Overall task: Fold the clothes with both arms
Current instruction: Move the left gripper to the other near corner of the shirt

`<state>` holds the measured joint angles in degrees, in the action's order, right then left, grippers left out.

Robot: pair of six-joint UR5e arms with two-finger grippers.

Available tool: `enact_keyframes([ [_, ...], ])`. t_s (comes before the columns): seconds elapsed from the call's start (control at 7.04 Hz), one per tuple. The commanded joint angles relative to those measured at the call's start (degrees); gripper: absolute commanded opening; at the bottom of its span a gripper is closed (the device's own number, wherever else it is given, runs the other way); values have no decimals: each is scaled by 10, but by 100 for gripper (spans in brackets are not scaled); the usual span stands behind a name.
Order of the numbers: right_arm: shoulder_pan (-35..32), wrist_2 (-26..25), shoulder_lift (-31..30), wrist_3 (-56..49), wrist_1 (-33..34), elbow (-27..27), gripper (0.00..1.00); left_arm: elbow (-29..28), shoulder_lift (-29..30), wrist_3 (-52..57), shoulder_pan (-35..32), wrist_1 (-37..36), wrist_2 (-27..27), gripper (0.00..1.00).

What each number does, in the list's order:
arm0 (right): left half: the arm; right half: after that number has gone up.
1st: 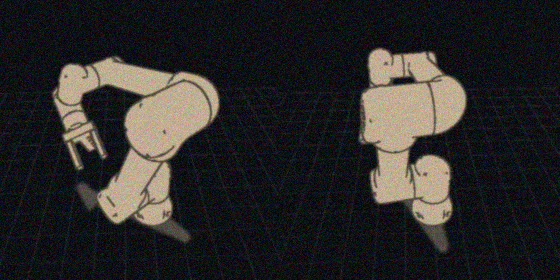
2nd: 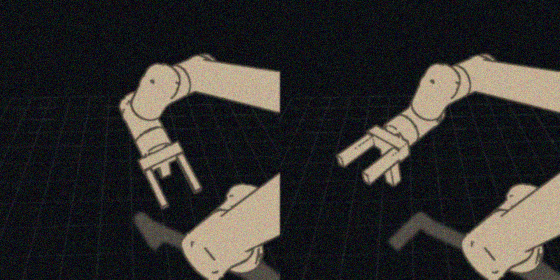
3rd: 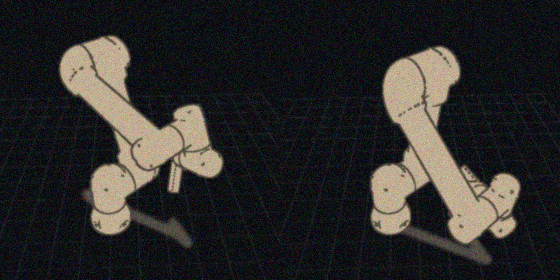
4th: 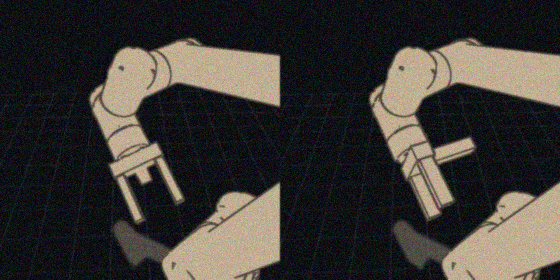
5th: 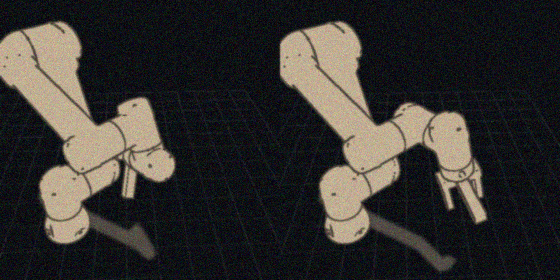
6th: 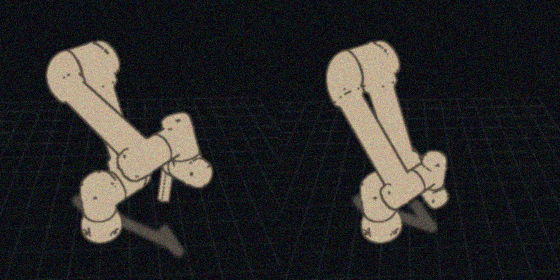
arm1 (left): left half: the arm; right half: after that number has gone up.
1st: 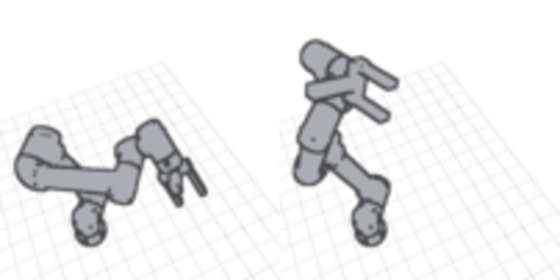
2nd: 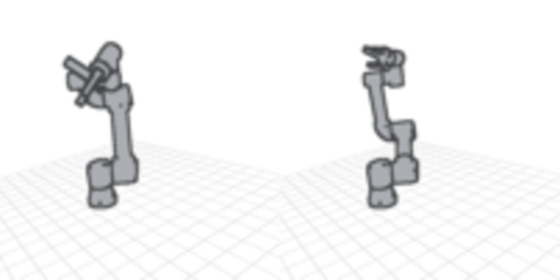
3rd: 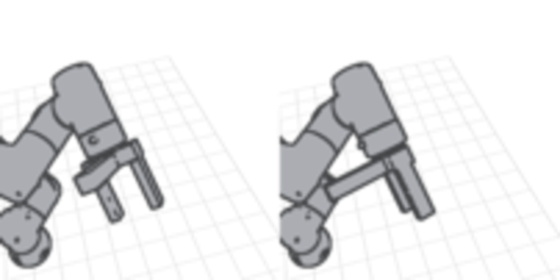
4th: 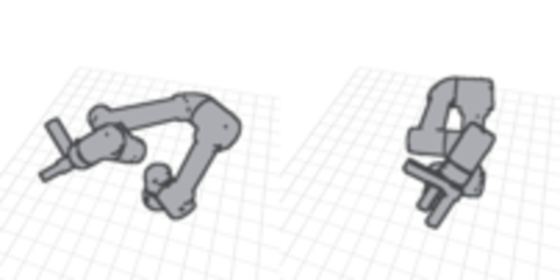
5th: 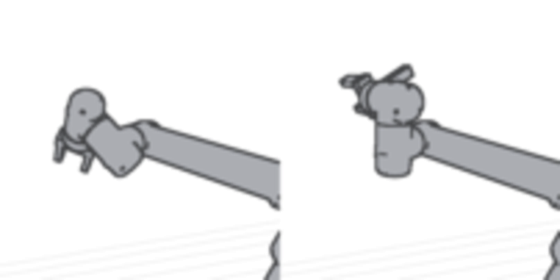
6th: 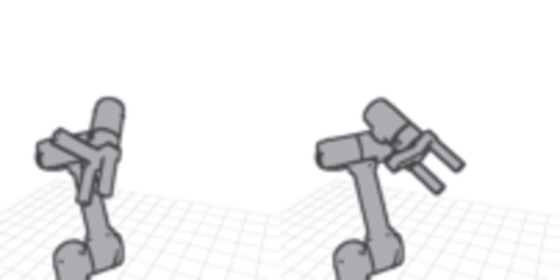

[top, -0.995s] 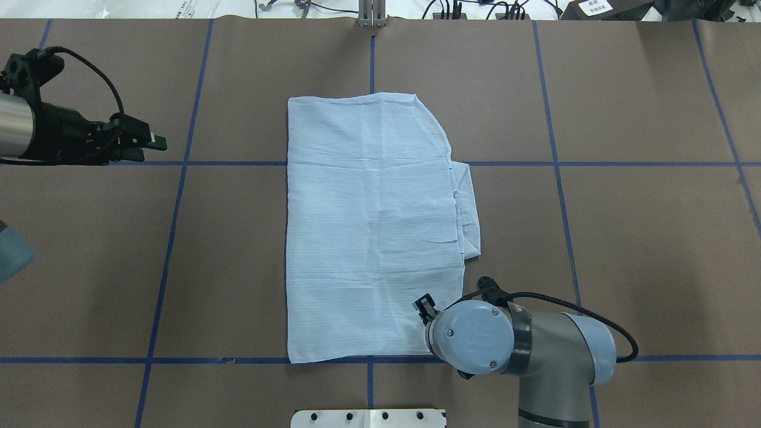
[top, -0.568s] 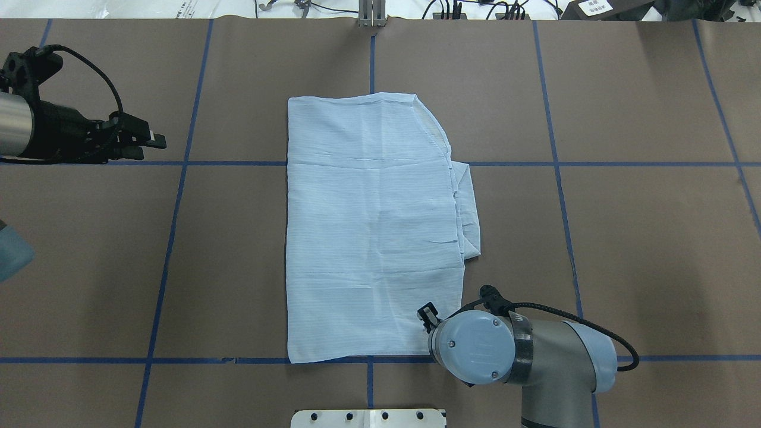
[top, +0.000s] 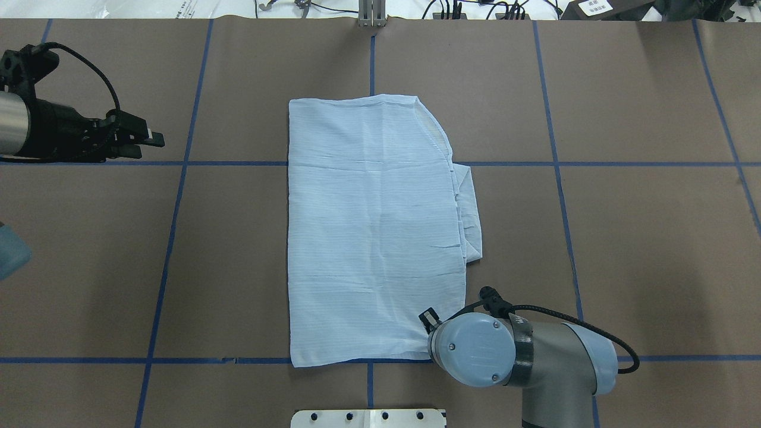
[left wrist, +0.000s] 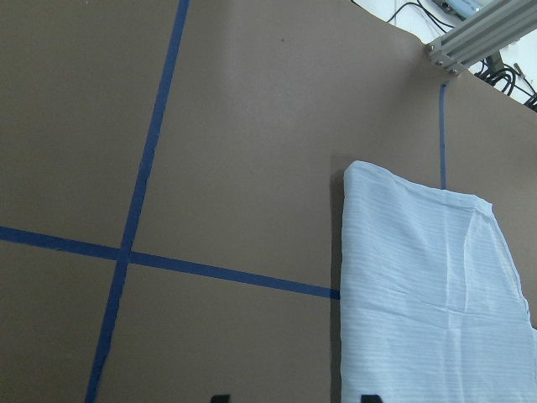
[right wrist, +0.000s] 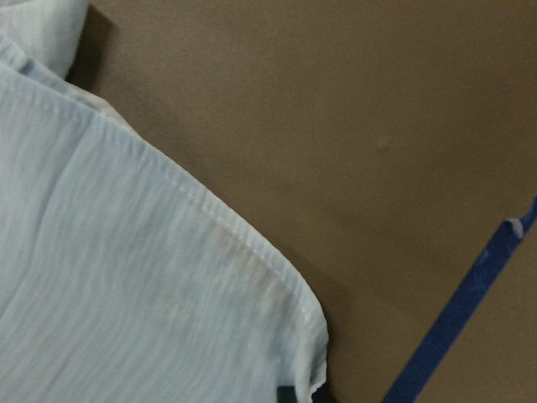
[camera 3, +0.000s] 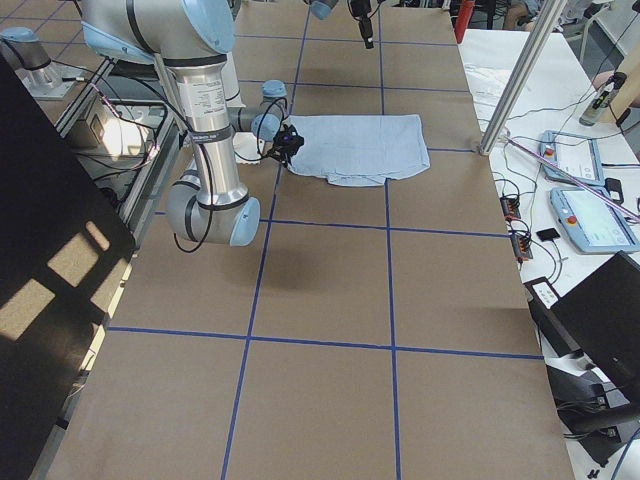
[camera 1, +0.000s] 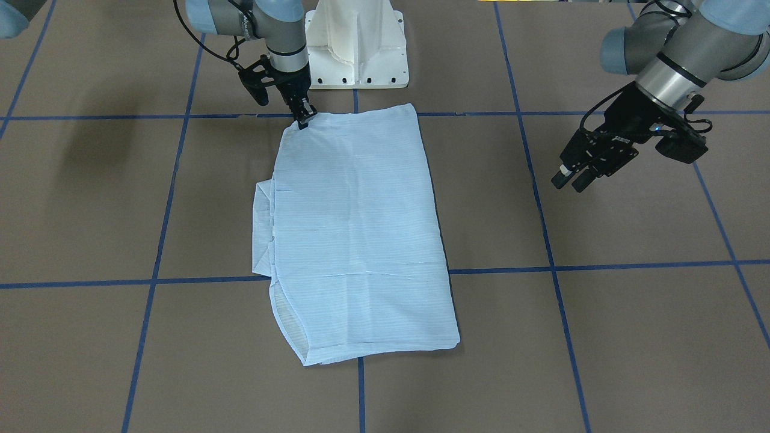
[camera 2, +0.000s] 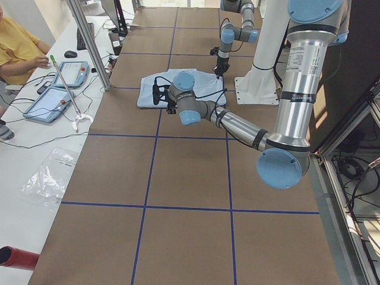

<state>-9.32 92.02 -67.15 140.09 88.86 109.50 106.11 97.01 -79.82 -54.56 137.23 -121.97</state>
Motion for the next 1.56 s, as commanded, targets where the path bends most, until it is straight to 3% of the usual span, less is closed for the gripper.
enact_keyframes([
  [0.0, -3, 1, 3, -1, 0, 5, 0, 5, 1, -50, 2, 0, 0, 62],
  [0.28, -10, 7, -2, -2, 8, 38, 0, 22, 6, -203, 57, 1, 14, 63],
  [0.57, -10, 7, 0, -2, 7, 38, 0, 39, 5, -294, 173, -13, 118, 63],
  [0.99, -10, 2, -4, -2, 4, 38, 0, 76, 9, -408, 352, -137, 242, 63],
  [1.42, -9, 5, -4, -2, 3, 36, 0, 59, 37, -498, 443, -147, 283, 62],
])
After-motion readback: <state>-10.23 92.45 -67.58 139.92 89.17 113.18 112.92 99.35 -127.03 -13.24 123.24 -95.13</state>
